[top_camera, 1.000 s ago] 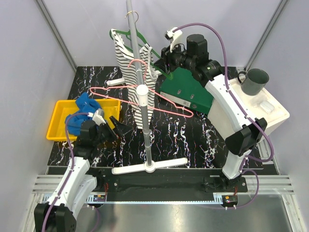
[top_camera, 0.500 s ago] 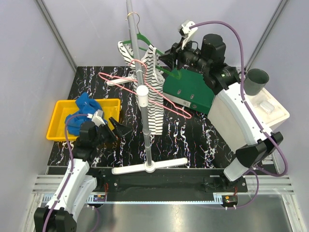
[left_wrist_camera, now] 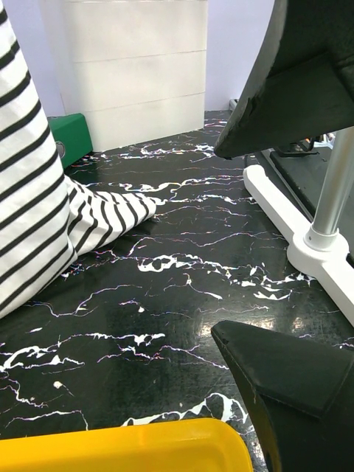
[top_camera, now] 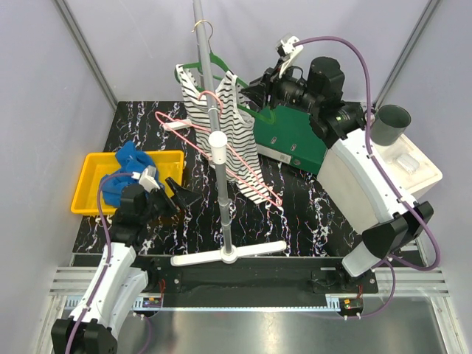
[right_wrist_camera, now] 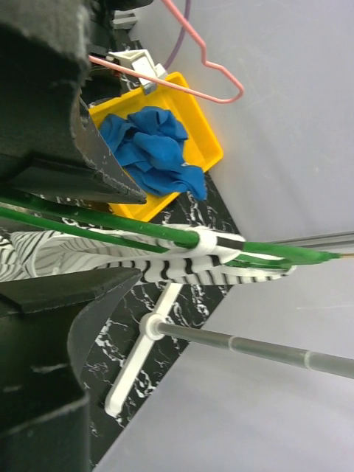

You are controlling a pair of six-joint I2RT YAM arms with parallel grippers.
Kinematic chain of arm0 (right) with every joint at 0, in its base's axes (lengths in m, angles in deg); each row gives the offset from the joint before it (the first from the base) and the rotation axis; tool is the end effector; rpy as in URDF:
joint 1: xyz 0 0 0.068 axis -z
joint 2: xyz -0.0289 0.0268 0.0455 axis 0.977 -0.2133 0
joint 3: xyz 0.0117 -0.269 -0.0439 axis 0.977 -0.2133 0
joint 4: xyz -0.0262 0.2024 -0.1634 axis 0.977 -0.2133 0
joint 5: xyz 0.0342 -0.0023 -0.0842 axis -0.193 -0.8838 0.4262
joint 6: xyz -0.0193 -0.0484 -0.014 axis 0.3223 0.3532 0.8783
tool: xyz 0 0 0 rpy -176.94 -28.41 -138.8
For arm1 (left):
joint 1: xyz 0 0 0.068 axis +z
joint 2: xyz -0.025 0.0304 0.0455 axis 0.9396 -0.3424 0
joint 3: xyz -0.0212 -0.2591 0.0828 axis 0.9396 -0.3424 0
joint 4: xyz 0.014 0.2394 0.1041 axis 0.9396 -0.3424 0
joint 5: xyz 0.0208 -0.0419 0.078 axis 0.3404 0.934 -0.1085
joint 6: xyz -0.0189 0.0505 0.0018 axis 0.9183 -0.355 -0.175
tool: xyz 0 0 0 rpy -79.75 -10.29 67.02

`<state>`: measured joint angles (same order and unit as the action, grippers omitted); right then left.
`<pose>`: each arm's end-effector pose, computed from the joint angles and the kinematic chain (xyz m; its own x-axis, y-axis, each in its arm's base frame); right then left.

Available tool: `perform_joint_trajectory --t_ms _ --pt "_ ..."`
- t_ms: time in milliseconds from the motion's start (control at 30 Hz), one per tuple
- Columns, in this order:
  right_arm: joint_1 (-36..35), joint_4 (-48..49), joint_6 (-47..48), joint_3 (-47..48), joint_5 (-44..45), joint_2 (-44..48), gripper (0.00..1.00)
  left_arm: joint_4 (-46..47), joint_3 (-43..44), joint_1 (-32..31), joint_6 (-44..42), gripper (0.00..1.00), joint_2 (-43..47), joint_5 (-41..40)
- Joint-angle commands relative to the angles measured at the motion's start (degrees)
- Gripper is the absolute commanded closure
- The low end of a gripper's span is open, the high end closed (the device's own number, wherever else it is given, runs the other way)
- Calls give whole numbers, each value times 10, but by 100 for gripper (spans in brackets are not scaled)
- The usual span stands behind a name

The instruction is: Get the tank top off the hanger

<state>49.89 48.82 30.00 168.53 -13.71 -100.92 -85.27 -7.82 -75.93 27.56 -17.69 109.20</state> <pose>0.3073 0.1806 0.4950 -0.0186 0.0355 -0.9992 -0.8227 0.5673 0.0355 0.1495 -0.0331 0.2158 -0.6896 -0.5407 -0.4817 0.0596 0.6206 -0.7819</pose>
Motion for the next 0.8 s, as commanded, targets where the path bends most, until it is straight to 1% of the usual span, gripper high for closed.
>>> perform_joint_trajectory --t_ms 0,67,133,167,300,333,367,500,533,600,633,667,767 --pt "5 -25 21 -24 5 23 100 13 19 -1 -12 4 5 -2" --pt "5 -34 22 -30 19 24 100 14 21 -2 -15 4 3 -3" --pt "5 -52 23 -23 25 20 94 15 23 -2 -15 4 -1 -2" --pt "5 -59 40 -10 20 12 92 17 23 -2 -16 4 -2 -1" --pt "0 -114 41 47 32 -22 70 20 21 -1 -16 4 -4 1" --pt "-1 -122 42 69 38 -28 58 22 19 -2 -16 4 -5 2" --pt "-4 -143 48 82 53 -42 49 22 19 -2 -16 4 -7 4" --pt "-16 -208 63 167 88 -87 43 23 18 -2 -17 4 -11 9" --pt "-19 -224 72 212 93 -97 41 24 18 -2 -16 4 -11 11" --pt "-24 -276 78 258 109 -134 41 23 16 -2 -15 4 -9 12" --pt "-25 -290 80 300 108 -146 40 23 15 -2 -14 4 -7 12" --pt "-25 -315 82 319 104 -168 38 23 14 -2 -14 4 -4 12" --pt "-34 -349 92 374 109 -203 37 21 13 -2 -16 4 -2 14"
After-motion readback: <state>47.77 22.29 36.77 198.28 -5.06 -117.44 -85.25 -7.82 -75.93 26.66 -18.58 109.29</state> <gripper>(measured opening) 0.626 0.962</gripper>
